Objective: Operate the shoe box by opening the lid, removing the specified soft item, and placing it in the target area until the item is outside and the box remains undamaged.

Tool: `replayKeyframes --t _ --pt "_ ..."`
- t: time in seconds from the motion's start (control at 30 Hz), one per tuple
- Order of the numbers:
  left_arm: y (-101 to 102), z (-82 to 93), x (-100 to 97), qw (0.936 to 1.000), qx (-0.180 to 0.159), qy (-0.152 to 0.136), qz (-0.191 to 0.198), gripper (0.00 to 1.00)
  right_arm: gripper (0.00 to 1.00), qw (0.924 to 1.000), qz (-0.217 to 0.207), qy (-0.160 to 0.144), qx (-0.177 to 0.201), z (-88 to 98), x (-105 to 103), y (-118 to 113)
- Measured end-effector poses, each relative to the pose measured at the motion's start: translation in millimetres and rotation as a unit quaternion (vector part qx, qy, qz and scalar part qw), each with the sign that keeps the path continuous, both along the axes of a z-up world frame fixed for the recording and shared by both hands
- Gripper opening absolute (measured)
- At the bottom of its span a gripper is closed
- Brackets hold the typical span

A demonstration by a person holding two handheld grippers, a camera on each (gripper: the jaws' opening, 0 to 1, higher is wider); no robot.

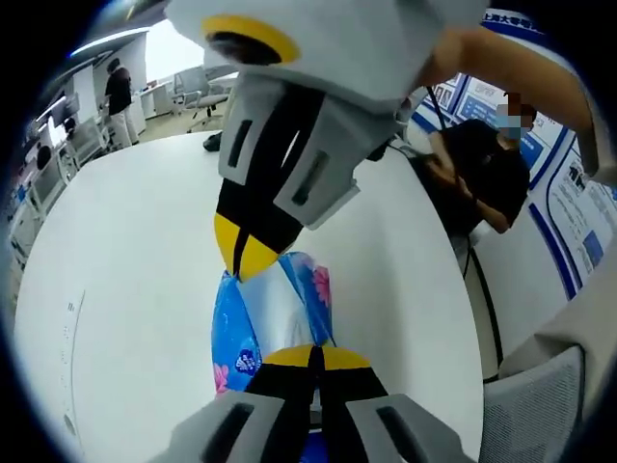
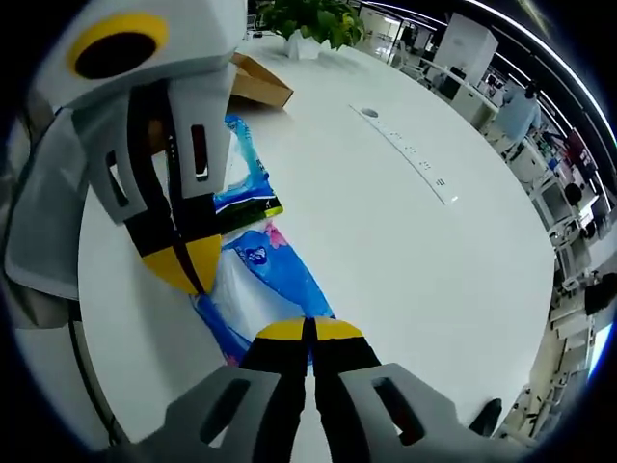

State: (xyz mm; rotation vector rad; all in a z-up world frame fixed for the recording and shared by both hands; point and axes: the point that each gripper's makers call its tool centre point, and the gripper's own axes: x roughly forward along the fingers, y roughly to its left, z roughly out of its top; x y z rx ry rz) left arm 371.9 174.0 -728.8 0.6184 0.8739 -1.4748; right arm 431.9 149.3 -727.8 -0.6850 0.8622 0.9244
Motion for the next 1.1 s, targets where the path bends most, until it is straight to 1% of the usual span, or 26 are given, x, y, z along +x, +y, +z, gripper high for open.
replayKeyframes --t 0.07,0.13,0.2,0.33,0.4,0.5,0.6,0.67,0.8,0.83,0.9,1.0,1.1 --pt "1.5 0.9 -0.2 1.0 0.002 -0.004 -0.001 0.04 0.0 1.0 0.001 0.0 -0.002 1.1 -1.5 0.4" --pt "3.1 1.9 -0.6 1.0 0.004 -0.008 -0.002 0.09 0.03 1.0 0.0 -0.004 -0.003 3.7 -1.9 0.4" --pt "4.5 3.9 0.3 0.9999 0.003 -0.017 -0.003 0.1 0.06 1.0 -0.001 -0.005 -0.001 4.1 -1.6 0.0" --pt "7.0 9.3 1.1 0.9997 0.0 -0.026 -0.002 0.16 0.09 1.0 -0.002 -0.009 0.0 11.1 -3.4 0.3" --pt "8.4 13.1 2.0 0.9996 -0.004 -0.029 -0.001 0.2 0.11 1.0 -0.002 -0.009 0.0 14.9 -5.1 0.9" --pt "11.4 21.3 0.6 0.9996 -0.011 -0.027 0.003 0.21 0.15 1.0 -0.003 -0.008 0.002 20.3 -9.0 2.1" --pt "16.9 29.8 1.1 0.9991 -0.014 -0.04 0.005 0.24 0.17 0.9999 -0.001 -0.011 0.0 28.9 -16.0 5.6" --pt "21.2 36.0 0.5 0.9988 -0.017 -0.046 0.007 0.27 0.2 0.9999 -0.001 -0.011 0.002 34.3 -18.5 7.0" --pt "31.6 47.1 -1.5 0.9984 -0.021 -0.048 0.022 0.31 0.23 0.9998 -0.008 -0.011 0.011 46.5 -25.3 13.3" --pt "33.2 50.4 -1.6 0.998 -0.026 -0.047 0.032 0.31 0.24 0.9998 -0.012 -0.01 0.014 49.0 -27.3 15.0" --pt "37.7 58.7 -4.9 0.9975 -0.035 -0.037 0.049 0.31 0.25 0.9997 -0.012 -0.013 0.018 55.1 -31.7 19.4" --pt "46.9 69.1 -8.4 0.9959 -0.048 -0.04 0.065 0.31 0.28 0.9991 -0.021 -0.017 0.031 64.4 -35.5 26.0" --pt "56.1 75.2 -12.1 0.9947 -0.054 -0.038 0.079 0.34 0.32 0.9985 -0.031 -0.016 0.042 71.7 -41.7 33.0"
